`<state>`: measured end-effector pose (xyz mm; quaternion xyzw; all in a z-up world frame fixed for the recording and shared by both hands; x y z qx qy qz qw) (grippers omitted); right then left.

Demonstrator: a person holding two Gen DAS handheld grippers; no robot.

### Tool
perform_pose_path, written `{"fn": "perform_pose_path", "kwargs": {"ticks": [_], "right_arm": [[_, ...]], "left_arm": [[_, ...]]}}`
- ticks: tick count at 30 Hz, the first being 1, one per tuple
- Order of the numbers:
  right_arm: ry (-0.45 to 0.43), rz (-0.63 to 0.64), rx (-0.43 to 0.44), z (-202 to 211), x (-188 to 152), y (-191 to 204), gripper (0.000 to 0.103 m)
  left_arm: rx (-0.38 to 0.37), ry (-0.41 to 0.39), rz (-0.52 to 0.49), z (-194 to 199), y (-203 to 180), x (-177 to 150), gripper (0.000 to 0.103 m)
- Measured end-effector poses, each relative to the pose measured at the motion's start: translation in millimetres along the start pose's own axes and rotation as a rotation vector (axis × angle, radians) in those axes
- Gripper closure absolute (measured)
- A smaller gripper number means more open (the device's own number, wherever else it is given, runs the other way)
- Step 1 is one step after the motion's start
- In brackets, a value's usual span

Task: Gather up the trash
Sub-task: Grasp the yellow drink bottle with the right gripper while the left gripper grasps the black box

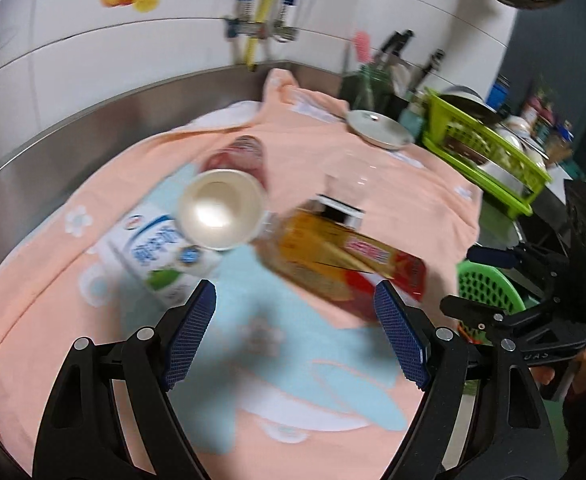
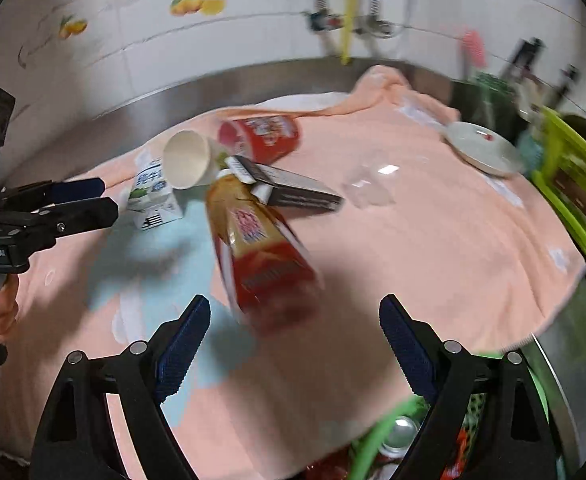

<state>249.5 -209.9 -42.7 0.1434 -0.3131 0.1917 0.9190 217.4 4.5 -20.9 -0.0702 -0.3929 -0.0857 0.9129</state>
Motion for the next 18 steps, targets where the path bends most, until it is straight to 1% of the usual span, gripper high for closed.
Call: {"fn": "perform_pose_path", "kwargs": {"ticks": [3,5,9,12,15,17,18], "right_arm": [[0.044,0.059,0.018,-22,16,17,0.019],[0.069,0.088,0.012,-36,25,25,0.019],[0.128,0.135,0.014,-62,39,35,0.020],[0.164,0.159,0.025,-76,43,38,0.020],[0.203,0.177,0.038,-91,47,43,0.024],[0.224,0.196,0.035,-100,46,46,0.029],[0.234,0.204,0.029,-104,45,48,0.029]], "left_arm": [[0.008,0.004,0.015,-2,14,-2,0.022],[0.014,0.009,0.022,-6,24,-3,0.023],[0.016,0.014,0.032,-12,36,-3,0.023],[0.015,0.014,0.038,-15,42,-1,0.023],[0.014,0.012,0.044,-18,47,0,0.023],[0.014,0.011,0.044,-19,48,3,0.023],[0.015,0.010,0.042,-19,48,4,0.023]]}}
Point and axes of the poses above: each gripper's, at about its wrist camera, not at the fingertips, and z roughly against the way its jaws point, y to its left, x to its top, the point moved 3 cm from there along -z, roughly the way its jaws point, and after that the axes turned 11 degrees about -z, right-handed, at the moved point
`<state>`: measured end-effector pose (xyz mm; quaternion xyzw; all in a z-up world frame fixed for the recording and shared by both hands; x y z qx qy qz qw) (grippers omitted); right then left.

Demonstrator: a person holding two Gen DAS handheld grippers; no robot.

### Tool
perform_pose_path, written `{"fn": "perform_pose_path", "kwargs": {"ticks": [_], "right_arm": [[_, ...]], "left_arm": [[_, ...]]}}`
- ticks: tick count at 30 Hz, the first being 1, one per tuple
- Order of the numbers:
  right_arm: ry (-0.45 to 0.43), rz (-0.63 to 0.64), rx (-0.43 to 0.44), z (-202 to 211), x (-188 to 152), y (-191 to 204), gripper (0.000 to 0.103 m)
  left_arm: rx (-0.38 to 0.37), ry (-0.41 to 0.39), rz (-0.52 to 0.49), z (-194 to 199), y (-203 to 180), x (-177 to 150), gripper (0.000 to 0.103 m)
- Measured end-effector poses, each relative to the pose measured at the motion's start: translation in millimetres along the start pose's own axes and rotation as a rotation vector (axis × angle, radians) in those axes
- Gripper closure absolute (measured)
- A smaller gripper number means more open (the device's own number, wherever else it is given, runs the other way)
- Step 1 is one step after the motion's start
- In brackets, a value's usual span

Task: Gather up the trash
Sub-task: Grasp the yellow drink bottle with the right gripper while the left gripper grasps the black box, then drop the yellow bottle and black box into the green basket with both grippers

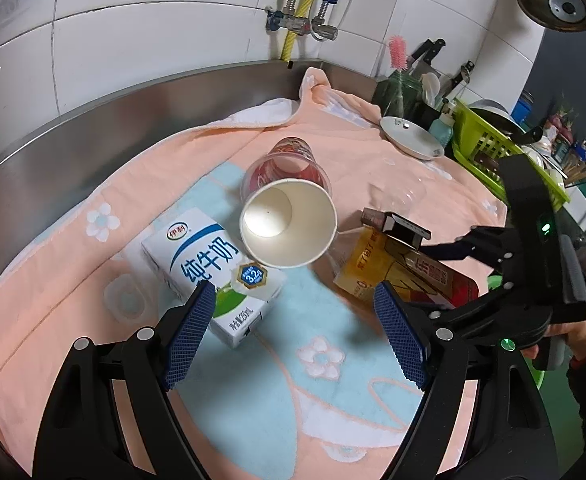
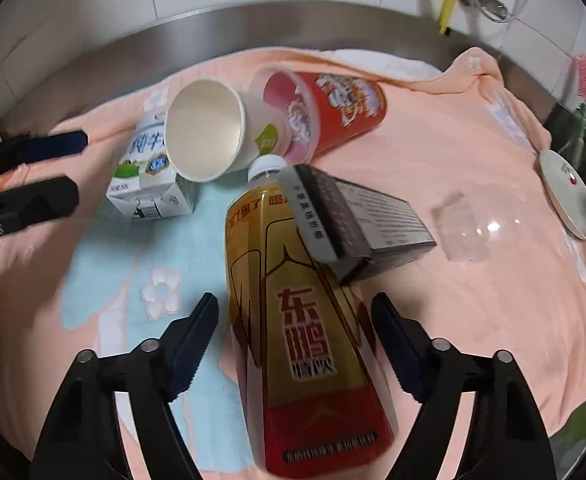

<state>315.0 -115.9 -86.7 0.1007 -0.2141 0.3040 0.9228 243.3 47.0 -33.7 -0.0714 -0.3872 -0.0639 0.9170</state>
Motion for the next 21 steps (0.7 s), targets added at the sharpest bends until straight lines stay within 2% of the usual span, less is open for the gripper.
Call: {"fn": "perform_pose_path", "kwargs": {"ticks": [2,10,21], "right_arm": [[-0.001,0.018,-0.025,-4,-1,1,0.036],[0.000,0.033,0.013,8,-19,9,0.037],[-0.053,0.019,0.059,58,-72,19,0.037]], "left_arm": [[-0.001,0.001,-0.003,-1,0,2,0.023],[-0.010,-0.010,-0.028,-2,-6,17,0.024],[-0.048,-0.017,-0.086,-11,-34,38,0.024]]}}
Point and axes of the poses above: each gripper's, at about its wrist camera, not at the fingertips, and z roughly against the way its jaws point, y to its left, x to its top, the point moved 3 cm from there along -z, roughly the way its jaws point, and after that the axes turned 11 degrees about -z, right-handed, at the moved point
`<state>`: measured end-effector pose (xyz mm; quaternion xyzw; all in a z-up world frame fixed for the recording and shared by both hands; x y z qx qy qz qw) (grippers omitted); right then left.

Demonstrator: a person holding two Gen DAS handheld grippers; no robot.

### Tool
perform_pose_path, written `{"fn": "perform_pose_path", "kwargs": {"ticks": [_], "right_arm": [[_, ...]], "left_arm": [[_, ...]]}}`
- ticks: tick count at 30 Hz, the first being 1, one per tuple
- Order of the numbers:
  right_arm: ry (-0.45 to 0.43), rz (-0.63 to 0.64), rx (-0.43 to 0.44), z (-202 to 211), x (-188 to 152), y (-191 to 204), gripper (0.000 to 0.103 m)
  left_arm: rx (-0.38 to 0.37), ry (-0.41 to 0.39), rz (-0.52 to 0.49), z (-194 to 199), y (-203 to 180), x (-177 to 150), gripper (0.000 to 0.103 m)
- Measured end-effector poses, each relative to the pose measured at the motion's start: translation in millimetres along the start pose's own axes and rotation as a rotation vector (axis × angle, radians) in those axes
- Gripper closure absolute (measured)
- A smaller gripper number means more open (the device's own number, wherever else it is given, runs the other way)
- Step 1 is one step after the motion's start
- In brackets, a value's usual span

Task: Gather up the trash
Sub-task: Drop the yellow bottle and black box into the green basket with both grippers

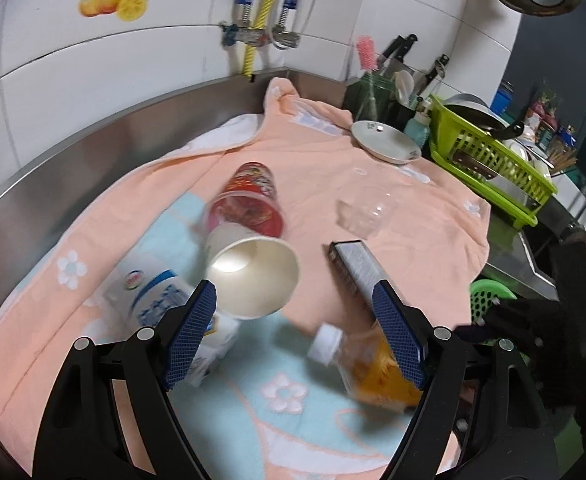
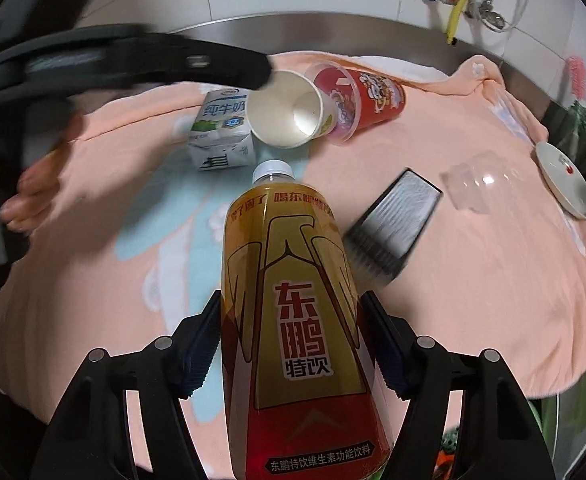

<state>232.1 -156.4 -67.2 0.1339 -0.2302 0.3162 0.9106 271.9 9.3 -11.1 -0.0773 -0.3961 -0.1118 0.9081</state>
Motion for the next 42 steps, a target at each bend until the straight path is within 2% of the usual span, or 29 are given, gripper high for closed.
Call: {"fn": "perform_pose_path", "kwargs": {"ticks": [7,9,10,14,19,24,33,34,36,39,42], "right_arm": [[-0.054,-0.092,-0.047,45,-39,-25,0.038],[-0.071,-0.121,-0.095,58,-54,-40,0.038],[-0.076,-0.135,-0.113,63,-59,-46,0.038],[-0.101,-0.209,-0.200,85,-85,-77,0.038],[-0.106,-0.310,-0.261,97,-112,-114,0.038],[-0.086,-0.377,-0.316,87,-134,-139,0.038],[-0.023,-0.471,-0.339,56,-163,-170,0.040],[-0.020,-0.481,-0.340,54,-165,-171,0.040],[-0.012,-0.501,-0.351,49,-171,-178,0.040],[-0.007,-0.543,-0.350,43,-178,-187,0.040],[-0.003,-0.608,-0.341,36,-190,-201,0.040]], "left_arm": [[-0.051,0.043,-0.051,-29,-40,11,0.024],[-0.072,0.062,-0.062,-39,-53,13,0.032],[-0.078,0.075,-0.069,-46,-60,15,0.032],[-0.072,0.116,-0.094,-71,-84,20,0.032],[-0.049,0.176,-0.079,-99,-94,22,0.032],[0.003,0.227,-0.089,-117,-99,15,0.032],[0.050,0.291,-0.050,-142,-93,4,0.032],[0.051,0.295,-0.047,-144,-92,3,0.033],[0.039,0.309,-0.043,-148,-91,1,0.046],[0.040,0.311,-0.041,-153,-91,-2,0.052],[0.046,0.298,-0.061,-152,-94,-3,0.053]]}}
Point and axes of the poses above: each gripper's, at about its wrist camera, not at the fingertips, and z roughly against the way its jaws point, y to its left, x to its top, the point moved 3 cm from there along -z, roughly the way its jaws point, and after that the axes turned 11 degrees about -z, right-handed, at the moved point
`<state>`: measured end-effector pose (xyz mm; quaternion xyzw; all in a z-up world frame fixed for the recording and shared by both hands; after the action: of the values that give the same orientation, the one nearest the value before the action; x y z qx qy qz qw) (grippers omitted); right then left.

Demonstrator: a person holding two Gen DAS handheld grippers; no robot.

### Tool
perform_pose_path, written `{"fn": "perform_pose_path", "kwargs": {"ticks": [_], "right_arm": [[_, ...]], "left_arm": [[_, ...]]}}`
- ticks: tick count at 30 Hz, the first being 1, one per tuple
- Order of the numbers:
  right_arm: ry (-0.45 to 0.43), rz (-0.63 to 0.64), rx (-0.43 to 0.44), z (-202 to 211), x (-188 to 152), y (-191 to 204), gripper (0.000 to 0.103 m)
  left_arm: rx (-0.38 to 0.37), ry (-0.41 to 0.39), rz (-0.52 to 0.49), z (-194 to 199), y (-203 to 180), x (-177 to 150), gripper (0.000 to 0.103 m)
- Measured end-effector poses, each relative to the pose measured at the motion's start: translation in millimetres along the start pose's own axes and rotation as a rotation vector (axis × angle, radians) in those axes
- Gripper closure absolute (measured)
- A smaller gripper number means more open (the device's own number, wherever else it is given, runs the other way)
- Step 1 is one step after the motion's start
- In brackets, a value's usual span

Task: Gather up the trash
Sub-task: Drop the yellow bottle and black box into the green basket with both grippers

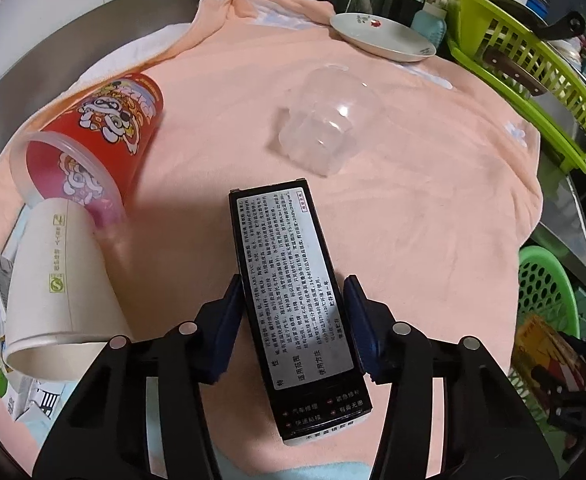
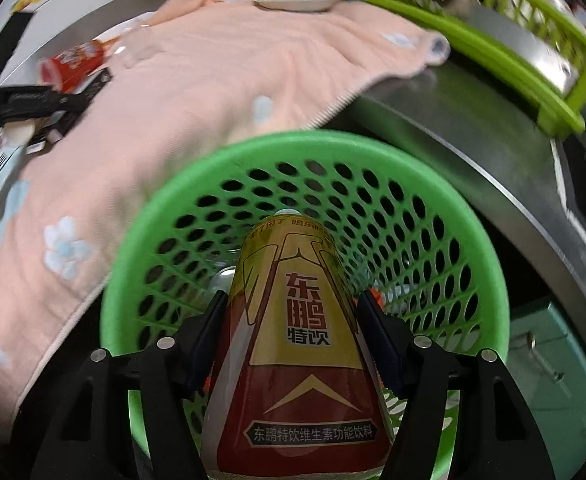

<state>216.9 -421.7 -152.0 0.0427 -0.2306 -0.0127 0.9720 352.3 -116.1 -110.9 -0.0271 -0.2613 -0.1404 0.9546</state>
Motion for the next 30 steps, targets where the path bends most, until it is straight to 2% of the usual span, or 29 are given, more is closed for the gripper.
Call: {"fn": "perform_pose_path", "kwargs": {"ticks": [5,9,17,26,30], "right_arm": [[-0.004,-0.054,0.000,-4,-1,-14,0.037],[-0.031,-0.056,-0.011,9,-1,-19,0.036],[-0.099,-0.058,-0.027,49,-5,-31,0.036],[-0.153,-0.075,-0.060,85,-23,-54,0.034],[-0.176,-0.095,-0.064,96,-28,-65,0.034]], "left_arm": [[-0.013,-0.016,0.001,6,-1,0,0.054],[-0.043,-0.055,-0.022,22,-17,1,0.054],[-0.167,-0.139,-0.148,60,-97,2,0.054],[-0.324,-0.094,-0.230,51,-189,-17,0.054],[-0.358,-0.057,-0.272,40,-227,-30,0.054]]}}
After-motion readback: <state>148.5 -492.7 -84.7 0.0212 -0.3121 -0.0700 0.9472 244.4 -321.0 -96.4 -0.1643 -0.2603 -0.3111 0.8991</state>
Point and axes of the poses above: each gripper's, at about its wrist camera, not at the fingertips, and z roughly against the way its jaws point, y to its left, x to its top, the point moved 3 cm from there along -z, roughly the way its jaws point, and after that the axes turned 11 degrees about -z, right-handed, at the moved point
